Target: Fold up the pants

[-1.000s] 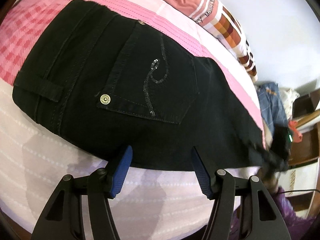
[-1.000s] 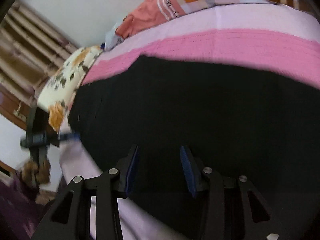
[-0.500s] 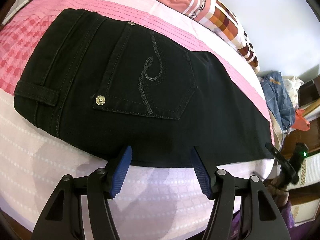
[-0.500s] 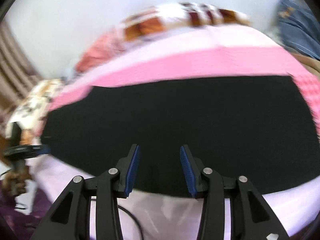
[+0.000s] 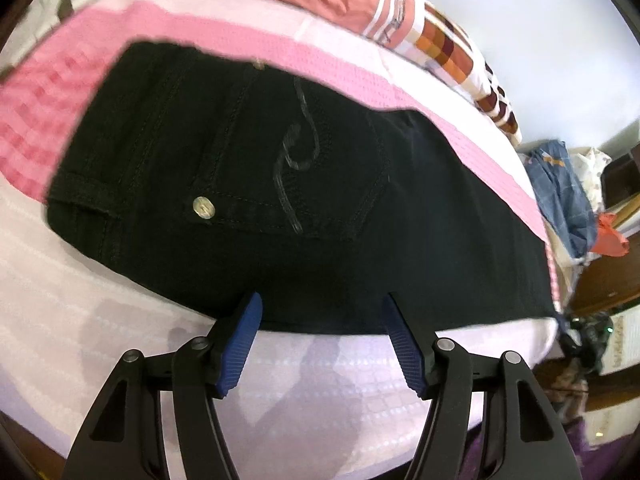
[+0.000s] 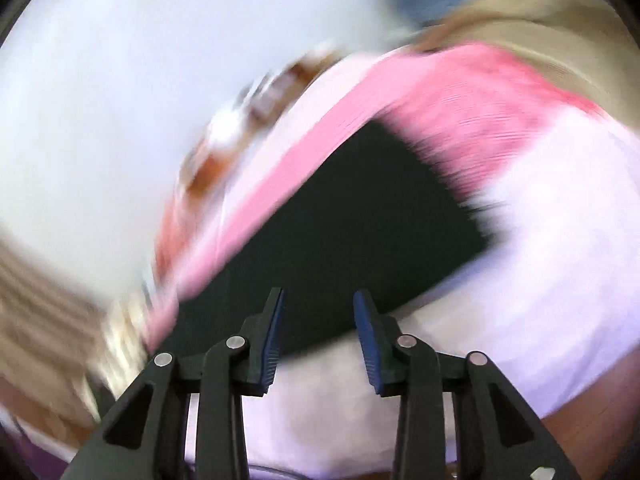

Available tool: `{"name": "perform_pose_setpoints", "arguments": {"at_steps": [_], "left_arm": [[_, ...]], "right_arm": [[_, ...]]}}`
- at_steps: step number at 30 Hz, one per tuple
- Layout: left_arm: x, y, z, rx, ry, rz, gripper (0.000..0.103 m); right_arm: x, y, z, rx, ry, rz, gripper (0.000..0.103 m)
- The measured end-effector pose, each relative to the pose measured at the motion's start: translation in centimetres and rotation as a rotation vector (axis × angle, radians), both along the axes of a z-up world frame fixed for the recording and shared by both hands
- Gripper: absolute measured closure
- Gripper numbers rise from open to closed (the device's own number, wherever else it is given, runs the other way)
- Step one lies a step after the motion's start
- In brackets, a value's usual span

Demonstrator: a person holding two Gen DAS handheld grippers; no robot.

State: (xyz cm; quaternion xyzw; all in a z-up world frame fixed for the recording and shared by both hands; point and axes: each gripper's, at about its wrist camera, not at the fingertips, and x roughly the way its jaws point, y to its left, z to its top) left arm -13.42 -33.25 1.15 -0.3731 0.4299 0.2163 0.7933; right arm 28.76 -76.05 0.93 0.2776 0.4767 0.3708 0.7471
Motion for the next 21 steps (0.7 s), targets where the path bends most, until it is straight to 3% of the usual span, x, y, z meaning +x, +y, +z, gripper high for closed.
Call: {"name": "perform_pose_setpoints", "arguments": {"at_steps": [2,6,11,15,18,21], "left_arm": [[-0.4,-0.4,1.2,0.05,-0.022,0.011,0.039],[-0.7,-0.7,3.2,0.124,-0.06,0.047,0.035],[0.5,-0.4,2.9,0.056,-0.071,0.055,0.034],[1.9,-1.7,3.0,0.095,-0.062,0.038,0.034],[3.0,-2.6,3.0,0.186,0.019,0.038,0.034],[3.8,-3.2,3.1,0.277,0.086,0.039,0.033]], "right_arm": [[1.3,-3.0,-1.3,0.028,0.055,-0.112,0.068],[2.3,-5.4,-2.4,0.051,0.099,-0.175,0.068],[2.9,-4.3,-4.3,0.16,0.183,-0.172,0.064],[2.8,-1.7,-3.9,0.153,0.155,-0.132,0.062],[2.7,-0.1,-2.8,0.064,0.08,-0.104,0.06],[2.7,0.4,-2.6,0.033,0.066,-0.101,0.061]]}}
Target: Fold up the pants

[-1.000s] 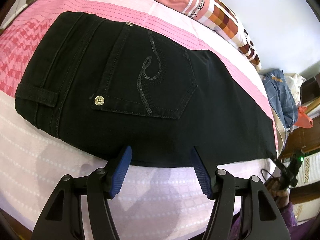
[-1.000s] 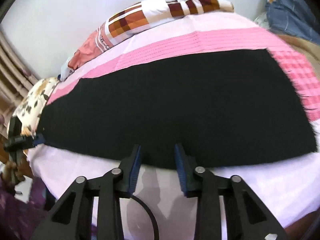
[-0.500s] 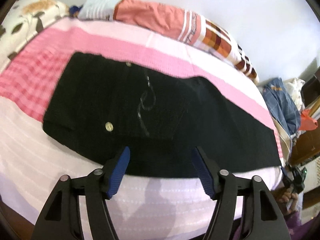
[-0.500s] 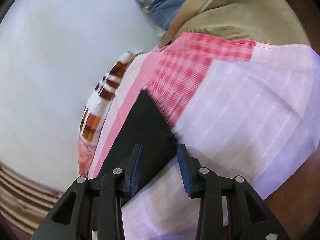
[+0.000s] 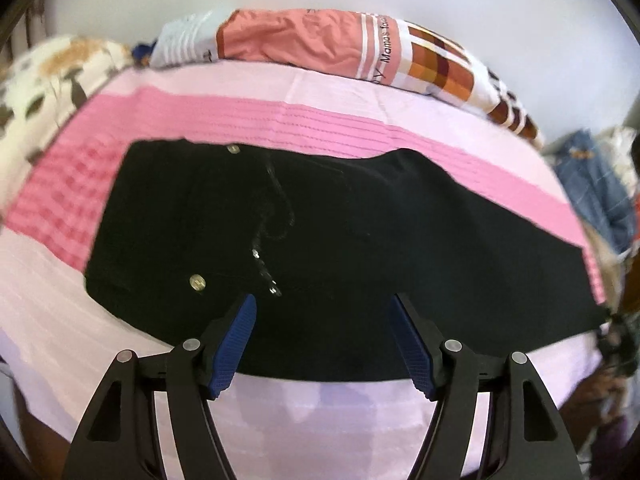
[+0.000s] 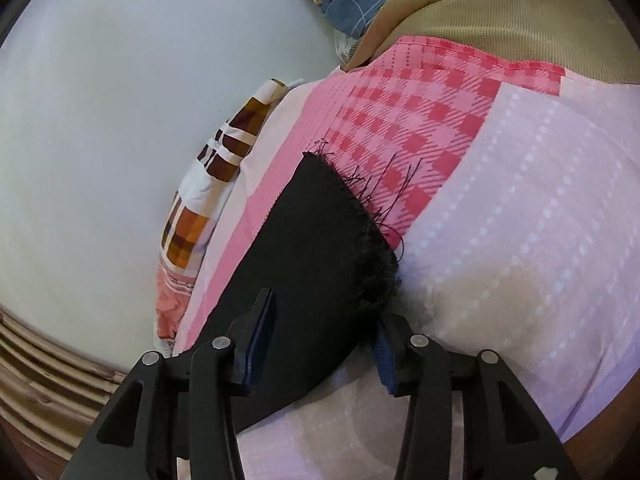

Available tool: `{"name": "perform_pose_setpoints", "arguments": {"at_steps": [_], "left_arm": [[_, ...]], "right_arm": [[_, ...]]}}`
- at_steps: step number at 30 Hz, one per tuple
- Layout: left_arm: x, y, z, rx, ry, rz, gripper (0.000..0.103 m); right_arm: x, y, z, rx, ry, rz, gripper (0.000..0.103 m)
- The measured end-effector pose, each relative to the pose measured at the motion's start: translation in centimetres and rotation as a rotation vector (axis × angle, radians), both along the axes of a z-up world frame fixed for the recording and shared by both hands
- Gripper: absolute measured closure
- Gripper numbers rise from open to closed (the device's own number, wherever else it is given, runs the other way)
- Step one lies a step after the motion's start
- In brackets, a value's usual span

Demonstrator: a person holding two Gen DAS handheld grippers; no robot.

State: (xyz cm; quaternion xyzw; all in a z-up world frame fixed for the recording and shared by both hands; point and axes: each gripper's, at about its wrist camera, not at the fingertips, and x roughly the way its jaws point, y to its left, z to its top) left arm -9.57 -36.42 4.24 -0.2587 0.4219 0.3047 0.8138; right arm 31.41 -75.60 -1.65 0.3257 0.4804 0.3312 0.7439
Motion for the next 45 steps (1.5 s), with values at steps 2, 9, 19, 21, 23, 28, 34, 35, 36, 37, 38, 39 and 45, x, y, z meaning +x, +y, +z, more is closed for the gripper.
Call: {"name": "perform_pose_setpoints", "arguments": {"at_steps": [2,9,19,21,23,28,34,35,36,37,38,39,45], "left_arm": [[0.2,-0.1,0.1,0.04,0.021,0.012,0.033],[0.5,0.3,0.3,0.118,0.077,0.024,0.029],[0.5,0.2,0.4,0.175,0.128,0.025,0.028],[0.5,0.2,0.3,0.182,0.138,0.027,0.027],[0.5,0.1,0.2,0.195,0.152,0.029,0.027],[0.6,0.3,-0.3,0.188,0.174,0.027,0.026],[0.5,0.2,-0.5,0.195,0.191,0.03,0.025],[0.5,0.2,-0.6,0.197,0.192,0.032,0.024],[0.4,0.2,-0.6,0.197,0.193,0.033,0.023],[0.2,0.3,-0.6,0.195,0.195,0.034,0.022],[0.0,0.5,-0.7,0.191,0.198,0.036,0.02],[-0.4,0.8,-0.7,0.186,0.2,0.043,0.02],[-5.6,4.4,-0.5,0.117,0.162,0.148,0.02]], "right_arm": [[0.1,0.8,0.3,-0.054,-0.005,0.006,0.084],[-0.3,1.8,0.8,-0.098,-0.015,0.019,0.09],[0.7,3.3,0.4,-0.027,0.045,-0.019,0.068],[0.8,3.8,0.3,-0.074,0.058,-0.021,0.086],[1.0,3.7,-0.1,-0.084,0.084,-0.031,0.093],[0.9,3.5,0.1,-0.072,0.096,-0.039,0.093],[0.8,3.2,0.1,-0.035,0.119,-0.055,0.093],[1.0,3.2,0.0,-0.033,0.118,-0.051,0.093],[1.0,3.2,0.0,-0.032,0.119,-0.05,0.093],[1.0,3.2,-0.1,-0.03,0.125,-0.049,0.092],[1.1,3.1,-0.3,-0.019,0.136,-0.049,0.091],[1.1,2.9,-0.5,-0.006,0.148,-0.05,0.09],[1.0,3.0,-0.8,0.0,0.149,-0.052,0.088]]}}
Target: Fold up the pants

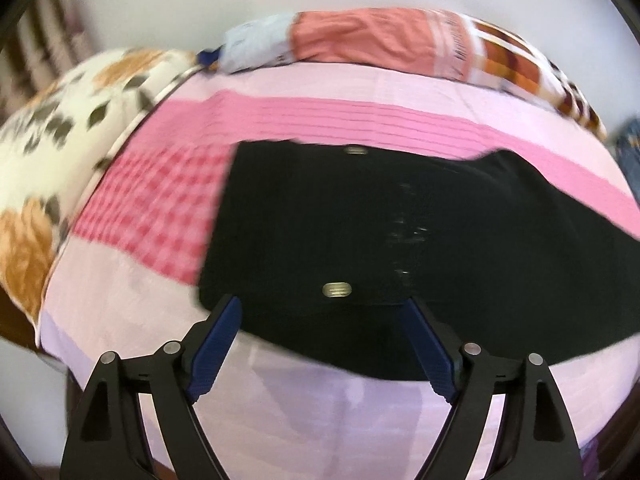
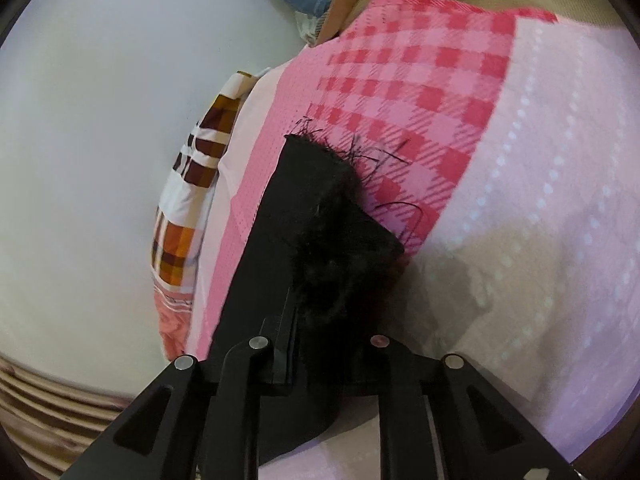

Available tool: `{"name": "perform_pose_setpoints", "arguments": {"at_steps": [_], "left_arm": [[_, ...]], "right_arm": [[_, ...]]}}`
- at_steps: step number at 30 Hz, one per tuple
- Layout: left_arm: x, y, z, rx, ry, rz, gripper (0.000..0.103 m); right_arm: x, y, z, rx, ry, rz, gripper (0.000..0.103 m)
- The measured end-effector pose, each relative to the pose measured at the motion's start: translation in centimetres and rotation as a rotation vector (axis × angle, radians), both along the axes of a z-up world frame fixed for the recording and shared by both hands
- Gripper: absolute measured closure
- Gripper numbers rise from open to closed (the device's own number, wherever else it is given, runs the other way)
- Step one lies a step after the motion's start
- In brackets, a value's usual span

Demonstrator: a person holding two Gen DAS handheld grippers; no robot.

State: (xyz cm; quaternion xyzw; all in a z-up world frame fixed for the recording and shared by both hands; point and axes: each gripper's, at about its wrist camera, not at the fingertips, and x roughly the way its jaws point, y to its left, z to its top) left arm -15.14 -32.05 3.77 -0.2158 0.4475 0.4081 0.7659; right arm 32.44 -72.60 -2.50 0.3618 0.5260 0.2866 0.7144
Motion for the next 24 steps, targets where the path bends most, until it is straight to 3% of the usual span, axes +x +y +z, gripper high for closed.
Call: {"name": "perform_pose_setpoints", "arguments": {"at_steps": [2,7,14,18,24], "left_arm": [[-2.6,1.6,0.2,-0.024,-0.027,0.056,0.02],[-7.4,3.7,0.5,-0.053,-0.076,0.153,0.02],[-10.7,5.0,-0.4,-0.111,-0.1,0.246,0.02],[-10.3,4.3,-0.4,-0.118,-0.117,0.235,0.02],[-7.3,1.9,1.2,-0.071,-0.125,0.125,0.02]], "right_arm": [[-0.1,0.4,0.4,-0.05,-0.019,0.01,0.094],[-0.2,0.5,0.7,-0.079,-0.032,0.004,0.095],[-0.2,0.6,0.6,-0.079,-0.028,-0.005,0.095],[-0.1,0.5,0.6,-0.078,-0.028,-0.007,0.095],[0.0,0.8,1.3,-0.069,-0.042,-0.014,0.095]]}}
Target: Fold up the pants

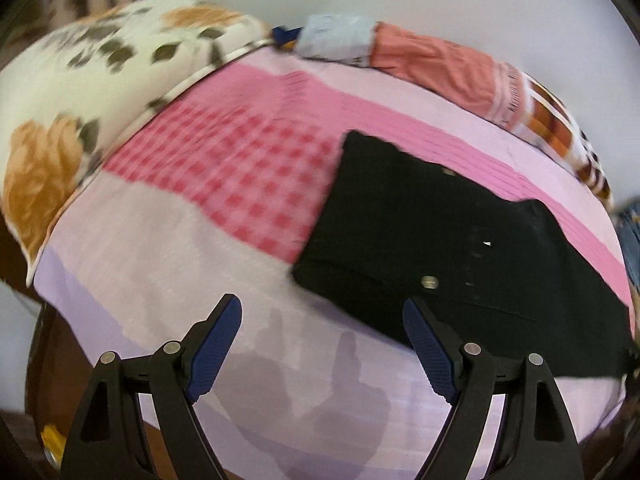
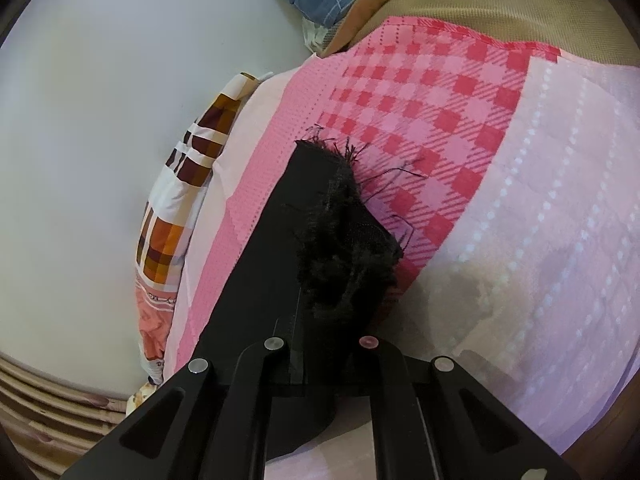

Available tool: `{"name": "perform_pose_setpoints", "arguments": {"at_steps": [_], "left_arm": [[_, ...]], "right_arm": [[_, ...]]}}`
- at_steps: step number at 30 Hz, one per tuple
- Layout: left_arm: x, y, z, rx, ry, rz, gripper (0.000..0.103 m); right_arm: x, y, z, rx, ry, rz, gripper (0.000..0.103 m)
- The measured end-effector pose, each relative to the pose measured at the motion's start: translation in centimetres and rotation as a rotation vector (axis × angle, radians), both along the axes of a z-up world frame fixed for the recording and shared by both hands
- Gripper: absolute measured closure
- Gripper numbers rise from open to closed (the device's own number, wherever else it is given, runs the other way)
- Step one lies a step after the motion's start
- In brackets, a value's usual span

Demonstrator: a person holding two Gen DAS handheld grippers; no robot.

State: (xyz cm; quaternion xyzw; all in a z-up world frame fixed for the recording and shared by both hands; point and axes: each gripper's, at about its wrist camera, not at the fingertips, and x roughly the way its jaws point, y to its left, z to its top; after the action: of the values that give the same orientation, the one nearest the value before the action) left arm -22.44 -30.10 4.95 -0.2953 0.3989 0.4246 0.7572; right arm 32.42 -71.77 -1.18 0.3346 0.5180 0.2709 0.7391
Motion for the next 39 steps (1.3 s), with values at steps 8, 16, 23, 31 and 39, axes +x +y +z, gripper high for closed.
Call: {"name": "perform_pose_setpoints", "arguments": {"at_steps": [8,16,23,31,39], "left_arm": [[3.9,-2.3,1.6,0.02,-0.012,-0.116,0.02],[5.5,-3.4,1.9,0.043,0.005,-0.162,0.02],[6.1,-4.0,1.8,0.046,0.001,-0.181,0.02],[7.3,-4.9,1.2,0.023,-0.003,-0.221,0.02],[8.1,-5.5,0.5,-0.005,0.001,-0.239,0.02]], "right_arm": [[0.1,-0.5,-0.4,0.024,0.021,-0.017,0.095],[0.0,0.1,1.1,0.024,-0.006,0.002,0.095],[-0.7,3.3,4.0,0.032,-0.06,0.071,0.095],[-3.7,11.7,6.5,0.1,-0.085,0.241,0.094],[-8.5,20.7,5.6,0.13,-0.038,0.459,0.094]]}}
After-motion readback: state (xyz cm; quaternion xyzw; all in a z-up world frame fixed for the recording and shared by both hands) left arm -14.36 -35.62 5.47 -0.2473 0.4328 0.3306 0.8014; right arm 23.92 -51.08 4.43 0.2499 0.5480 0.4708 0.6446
